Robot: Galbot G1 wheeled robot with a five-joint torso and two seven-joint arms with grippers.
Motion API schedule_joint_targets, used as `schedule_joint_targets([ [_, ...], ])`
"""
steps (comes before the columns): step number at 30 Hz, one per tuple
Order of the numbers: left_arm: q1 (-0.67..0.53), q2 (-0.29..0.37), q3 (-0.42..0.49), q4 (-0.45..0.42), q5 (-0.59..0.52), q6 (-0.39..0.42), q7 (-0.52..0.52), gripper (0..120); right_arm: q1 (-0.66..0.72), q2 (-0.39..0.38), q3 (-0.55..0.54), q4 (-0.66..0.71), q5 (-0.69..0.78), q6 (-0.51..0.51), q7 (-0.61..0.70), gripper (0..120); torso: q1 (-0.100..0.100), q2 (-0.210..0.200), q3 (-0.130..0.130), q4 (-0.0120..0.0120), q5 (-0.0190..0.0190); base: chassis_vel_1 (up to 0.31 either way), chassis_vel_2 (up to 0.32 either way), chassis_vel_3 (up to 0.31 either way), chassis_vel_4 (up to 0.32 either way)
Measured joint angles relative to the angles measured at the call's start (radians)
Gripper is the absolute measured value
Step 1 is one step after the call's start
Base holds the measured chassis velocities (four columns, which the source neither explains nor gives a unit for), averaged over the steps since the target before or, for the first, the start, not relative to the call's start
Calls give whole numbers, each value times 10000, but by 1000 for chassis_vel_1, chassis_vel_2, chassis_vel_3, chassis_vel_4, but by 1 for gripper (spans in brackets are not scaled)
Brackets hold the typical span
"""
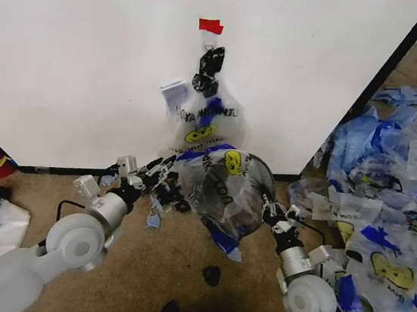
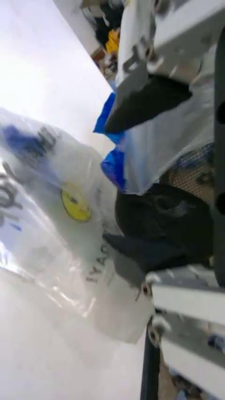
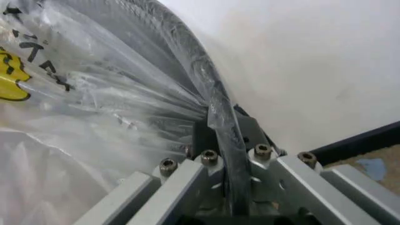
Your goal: Pick up the garbage bag from the wall and place it over the trash bin.
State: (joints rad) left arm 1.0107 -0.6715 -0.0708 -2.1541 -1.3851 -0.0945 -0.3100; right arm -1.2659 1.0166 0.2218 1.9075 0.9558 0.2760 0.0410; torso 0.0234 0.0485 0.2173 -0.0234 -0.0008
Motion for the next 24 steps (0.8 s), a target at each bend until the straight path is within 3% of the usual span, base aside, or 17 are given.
schedule_joint_targets([
  [4,552,-57,-214,-645,-291,12,-100,88,-208,329,420,125,91,142,98,0,0,0,0,-7,0,0,0,0,0],
  [9,1568,-432,-451,-1454,-730,153,-297,100,-187,756,568,52,121,264,98,0,0,0,0,2,-6,0,0,0,0],
  [12,1969,-851,-460,-1785,-971,520,-422,100,-221,1007,579,-7,92,312,95,0,0,0,-1,-3,0,0,0,0,0],
  [17,2049,-1154,-275,-1557,-973,685,-275,100,-280,1084,584,-12,56,318,74,0,0,0,0,-2,-5,0,0,0,0],
  [24,1664,-1285,-18,-1410,-1104,683,35,100,-350,997,569,66,54,315,34,0,0,0,1,-2,-1,0,0,0,0],
])
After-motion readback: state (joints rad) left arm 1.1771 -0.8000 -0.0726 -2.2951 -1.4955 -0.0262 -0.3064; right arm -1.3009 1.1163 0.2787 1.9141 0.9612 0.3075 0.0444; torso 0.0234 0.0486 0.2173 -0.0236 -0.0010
